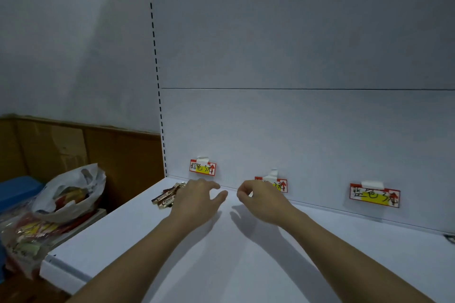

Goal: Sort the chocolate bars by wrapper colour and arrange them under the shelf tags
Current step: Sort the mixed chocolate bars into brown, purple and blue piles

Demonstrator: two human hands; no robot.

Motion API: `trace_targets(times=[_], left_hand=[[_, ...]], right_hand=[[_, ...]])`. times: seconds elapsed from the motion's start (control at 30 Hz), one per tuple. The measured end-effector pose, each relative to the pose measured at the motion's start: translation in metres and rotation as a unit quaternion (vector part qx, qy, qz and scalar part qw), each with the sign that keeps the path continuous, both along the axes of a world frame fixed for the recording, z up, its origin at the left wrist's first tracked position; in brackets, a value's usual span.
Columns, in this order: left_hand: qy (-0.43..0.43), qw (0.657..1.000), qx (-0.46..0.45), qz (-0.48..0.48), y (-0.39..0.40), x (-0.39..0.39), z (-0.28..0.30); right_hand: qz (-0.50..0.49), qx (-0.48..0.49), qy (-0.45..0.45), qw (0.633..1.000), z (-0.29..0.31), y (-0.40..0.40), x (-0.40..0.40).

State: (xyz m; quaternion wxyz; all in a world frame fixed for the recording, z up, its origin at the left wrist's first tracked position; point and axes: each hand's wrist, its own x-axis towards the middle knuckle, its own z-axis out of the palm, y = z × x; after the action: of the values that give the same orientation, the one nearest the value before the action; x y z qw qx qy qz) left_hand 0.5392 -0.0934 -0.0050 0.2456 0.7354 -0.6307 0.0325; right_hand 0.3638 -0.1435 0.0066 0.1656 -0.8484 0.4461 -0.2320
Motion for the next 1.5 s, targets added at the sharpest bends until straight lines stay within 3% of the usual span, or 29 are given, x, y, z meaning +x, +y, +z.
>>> trace_targets(times=[0.53,1.0,1.13,1.33,1.5], left_hand=[[0.060,0.993,0.015,-0.103,0.008,-0.245,0.010],[0.166,0.968,0.064,-0.177,-0.028,-0.475,-0.015],[0.171,0.970,0.049,-0.163,-0.041,-0.511,-0.018],[0.122,0.971,0.048,-0.200,-0.049,-0.520,-0.039],[0.144,0.949,0.137,-0.245,-0.056,-0.490,-0.027]], right_hand=[[-0.081,-0.094,0.084,0.989,0.018,0.043,-0.255],[-0.180,-0.016,-0.003,0.984,0.004,0.033,-0.503],[-0.200,-0.048,-0.036,0.978,-0.012,0.030,-0.529],[-0.183,-0.116,0.052,0.975,-0.034,0.017,-0.523],[-0.195,-0.026,0.156,0.968,-0.051,0.008,-0.521]])
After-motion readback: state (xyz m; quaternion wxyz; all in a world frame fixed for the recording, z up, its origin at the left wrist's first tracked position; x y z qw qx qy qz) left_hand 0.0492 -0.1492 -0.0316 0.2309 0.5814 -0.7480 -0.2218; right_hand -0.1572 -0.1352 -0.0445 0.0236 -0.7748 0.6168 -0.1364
